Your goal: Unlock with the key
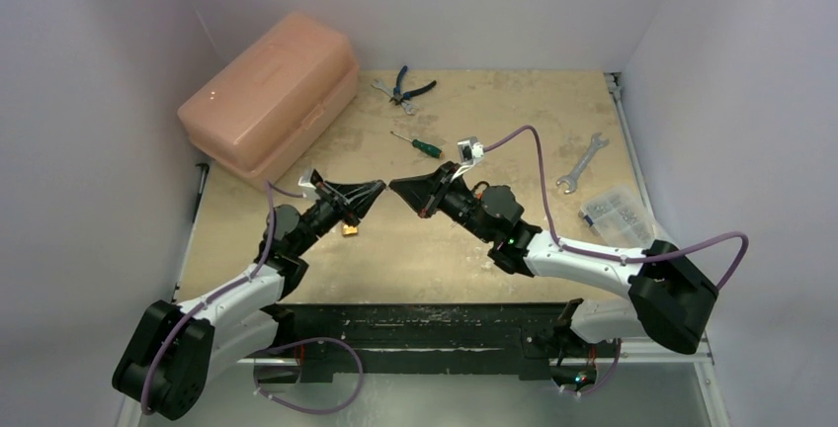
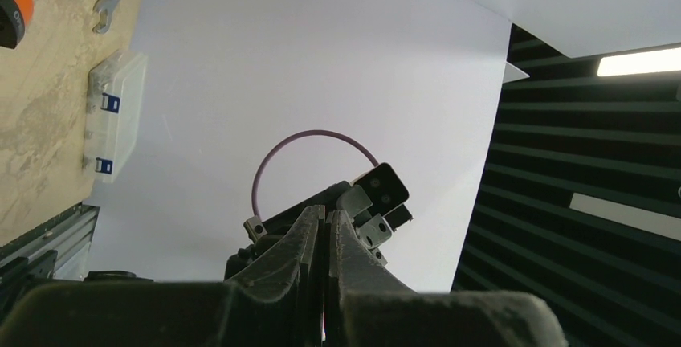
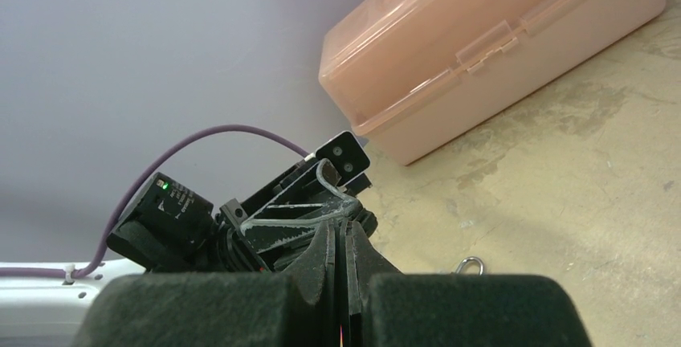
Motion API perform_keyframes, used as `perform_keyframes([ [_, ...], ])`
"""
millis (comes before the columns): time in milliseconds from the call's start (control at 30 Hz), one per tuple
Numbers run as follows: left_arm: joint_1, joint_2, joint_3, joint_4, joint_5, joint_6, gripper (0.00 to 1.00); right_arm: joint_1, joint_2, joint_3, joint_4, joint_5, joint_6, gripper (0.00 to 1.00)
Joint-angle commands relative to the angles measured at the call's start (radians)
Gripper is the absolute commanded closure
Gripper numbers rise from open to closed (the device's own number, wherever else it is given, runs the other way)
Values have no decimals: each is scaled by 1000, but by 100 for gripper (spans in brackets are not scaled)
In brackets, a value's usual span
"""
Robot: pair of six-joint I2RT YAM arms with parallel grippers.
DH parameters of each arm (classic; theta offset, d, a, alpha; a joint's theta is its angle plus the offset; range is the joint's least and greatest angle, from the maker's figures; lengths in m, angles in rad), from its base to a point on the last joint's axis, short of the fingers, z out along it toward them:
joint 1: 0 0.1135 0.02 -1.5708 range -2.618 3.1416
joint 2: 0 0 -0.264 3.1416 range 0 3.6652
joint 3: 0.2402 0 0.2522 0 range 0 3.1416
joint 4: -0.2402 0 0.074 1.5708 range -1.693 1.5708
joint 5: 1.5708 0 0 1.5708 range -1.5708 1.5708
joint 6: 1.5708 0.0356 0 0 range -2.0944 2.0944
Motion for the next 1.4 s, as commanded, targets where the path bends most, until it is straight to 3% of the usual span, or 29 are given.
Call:
perform_keyframes([
  [0, 1, -16, 50, -21, -8, 12, 100, 3, -22, 3, 30, -6, -10, 100],
  [200, 1, -32, 107, -124, -14, 127, 100, 3, -46, 2, -12, -19, -11, 97],
  [333, 2, -40, 142, -189, -10, 250, 100, 1, -102, 10, -88, -42, -41, 63],
  [500, 2, -46, 157, -195, -14, 355, 100, 1, -202, 43, -226, -28, -109, 46],
  [800, 2, -75, 423, -565, -19, 832, 100, 1, -343, 47, -353, 65, -181, 41],
  [1033, 1, -84, 603, -774, -6, 1212, 100, 1, -369, 51, -320, 77, -177, 41],
  [1367, 1, -102, 661, -756, 100, 1325, 100, 0, -344, 108, -258, 40, -183, 41],
])
